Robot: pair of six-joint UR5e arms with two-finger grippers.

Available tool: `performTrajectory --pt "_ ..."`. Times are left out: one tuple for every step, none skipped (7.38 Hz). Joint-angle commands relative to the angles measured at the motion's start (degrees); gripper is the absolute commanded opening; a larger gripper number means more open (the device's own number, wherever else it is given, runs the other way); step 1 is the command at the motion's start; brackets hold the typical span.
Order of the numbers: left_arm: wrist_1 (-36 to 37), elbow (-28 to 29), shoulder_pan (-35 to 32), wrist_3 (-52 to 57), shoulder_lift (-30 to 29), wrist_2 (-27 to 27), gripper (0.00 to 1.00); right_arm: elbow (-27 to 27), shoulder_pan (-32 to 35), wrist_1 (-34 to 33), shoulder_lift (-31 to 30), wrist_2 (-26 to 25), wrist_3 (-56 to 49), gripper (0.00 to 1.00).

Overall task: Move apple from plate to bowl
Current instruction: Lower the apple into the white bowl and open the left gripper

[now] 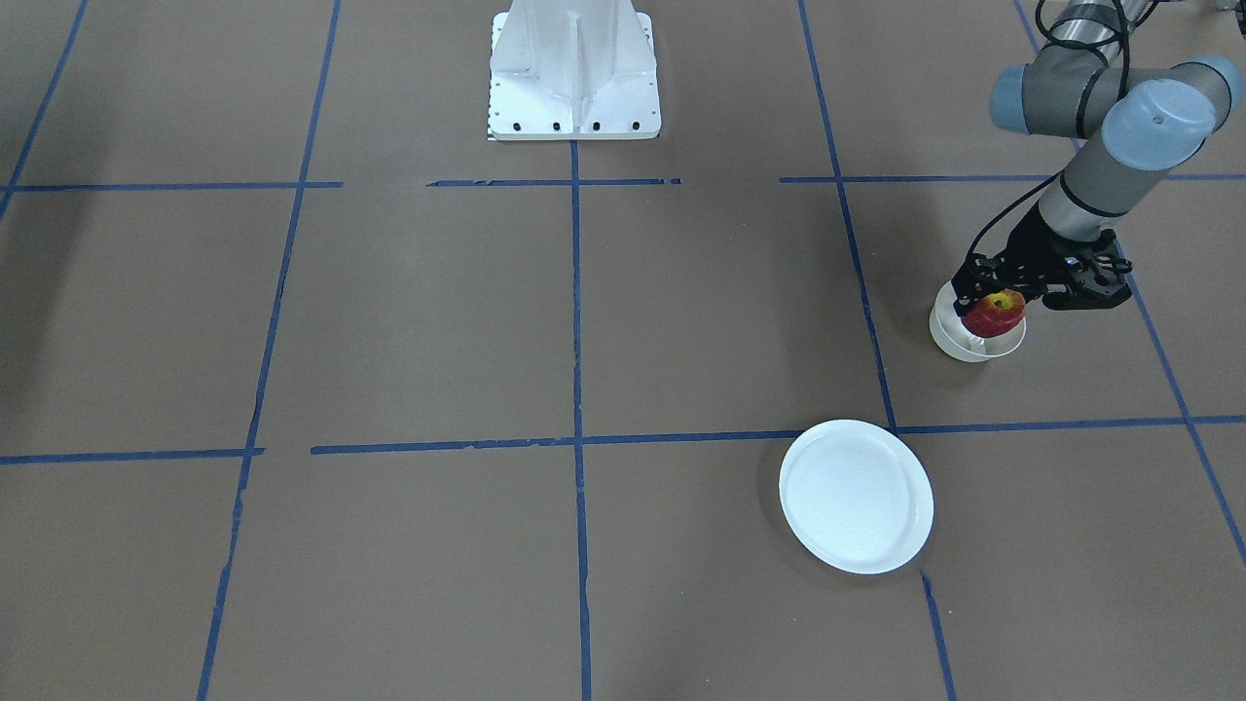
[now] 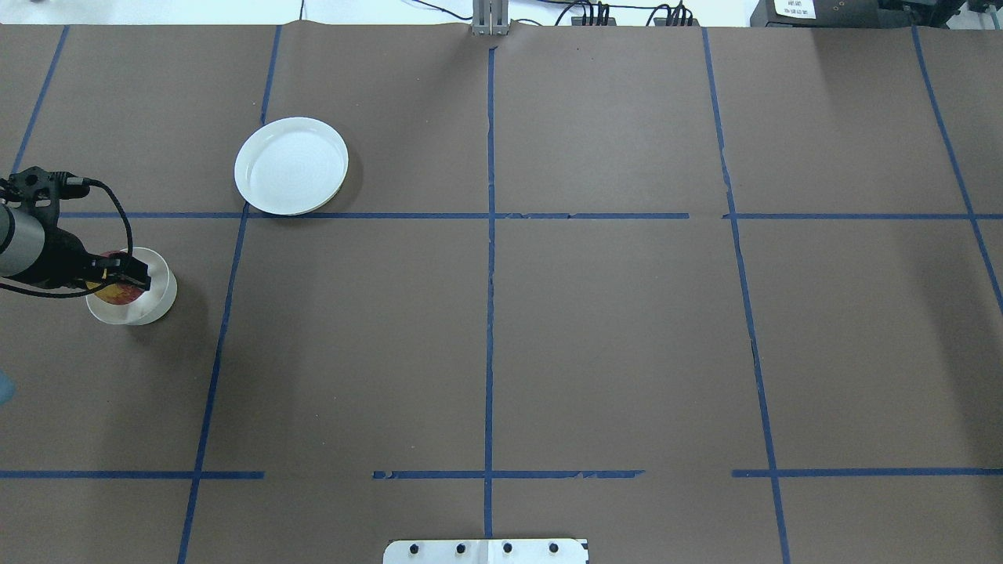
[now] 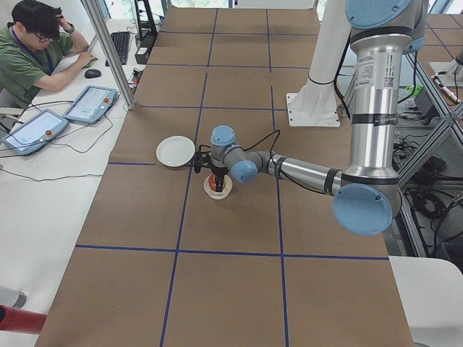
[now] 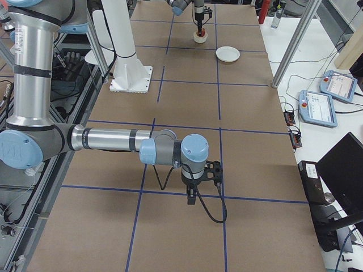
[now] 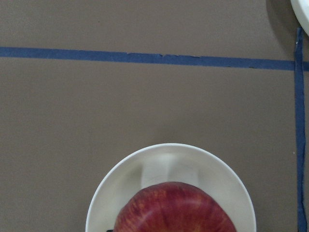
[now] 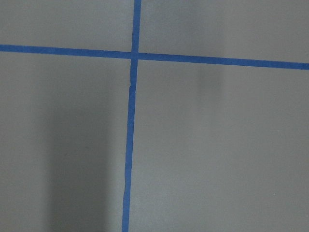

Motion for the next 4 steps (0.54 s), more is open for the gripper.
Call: performTrajectory --pt "-1.5 0.2 0.3 0.1 0.0 0.0 0.63 0.0 0.0 0.0 0.0 0.0 0.0 1.0" --pt "-1.5 0.7 0.2 0.3 0.0 0.0 0.7 0.0 0.0 0.0 0.0 0.0 0.0 1.0" --pt "-1.6 1.1 0.2 0.4 0.0 0.0 0.73 0.0 0.0 0.0 0.0 0.0 0.0 1.0" --pt "-1.6 1.2 0.2 0.5 0.0 0.0 0.73 0.0 0.0 0.0 0.0 0.0 0.0 1.0"
